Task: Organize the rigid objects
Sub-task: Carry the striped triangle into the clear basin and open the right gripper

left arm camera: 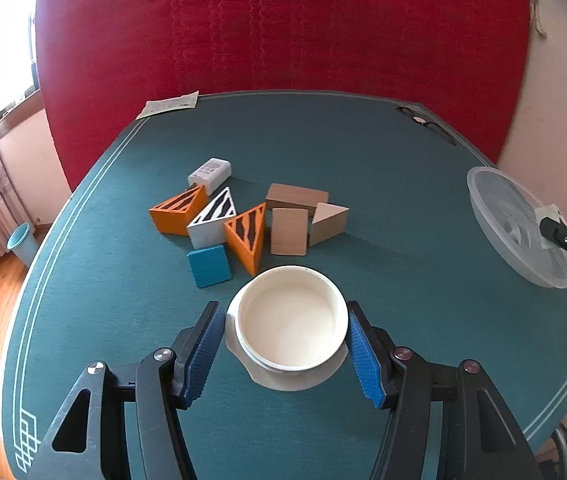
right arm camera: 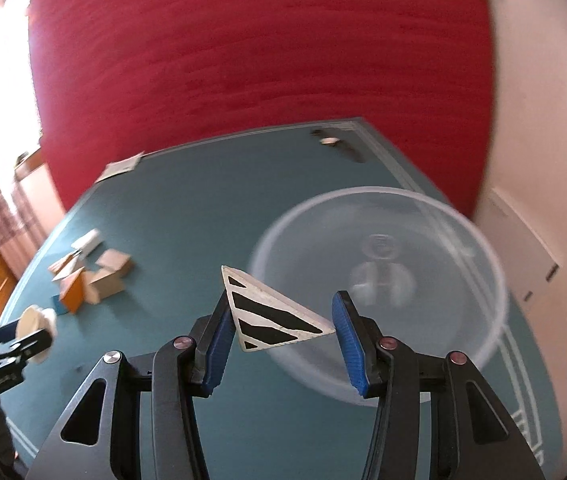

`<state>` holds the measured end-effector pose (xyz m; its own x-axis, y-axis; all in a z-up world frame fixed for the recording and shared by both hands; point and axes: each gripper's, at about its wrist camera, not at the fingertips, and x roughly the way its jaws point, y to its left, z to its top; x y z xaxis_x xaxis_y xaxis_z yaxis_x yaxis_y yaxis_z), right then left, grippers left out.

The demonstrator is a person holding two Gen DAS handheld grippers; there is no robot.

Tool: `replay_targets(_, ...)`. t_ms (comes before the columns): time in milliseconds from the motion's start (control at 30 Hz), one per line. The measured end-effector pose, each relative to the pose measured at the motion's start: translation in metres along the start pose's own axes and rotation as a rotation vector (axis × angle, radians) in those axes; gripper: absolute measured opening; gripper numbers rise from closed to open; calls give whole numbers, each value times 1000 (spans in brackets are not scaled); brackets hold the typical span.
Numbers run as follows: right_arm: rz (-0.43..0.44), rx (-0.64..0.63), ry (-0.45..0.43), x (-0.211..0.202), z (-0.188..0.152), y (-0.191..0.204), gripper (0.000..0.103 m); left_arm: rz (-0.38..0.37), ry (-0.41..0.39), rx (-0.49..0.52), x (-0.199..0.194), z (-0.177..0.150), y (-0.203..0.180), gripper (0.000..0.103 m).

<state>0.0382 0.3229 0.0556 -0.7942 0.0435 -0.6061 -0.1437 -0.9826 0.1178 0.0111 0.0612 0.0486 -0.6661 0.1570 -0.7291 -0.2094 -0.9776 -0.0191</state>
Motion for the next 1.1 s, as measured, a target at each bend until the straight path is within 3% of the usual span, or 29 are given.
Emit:
replay_targets(533,-194,100,-15,8,-3,-73,50,-46,-33,87,-5,17,-49,63)
replay_targets(1100,-215,158,-39,2,-4,-92,51,-134,-39,192,-1,43,-113,63)
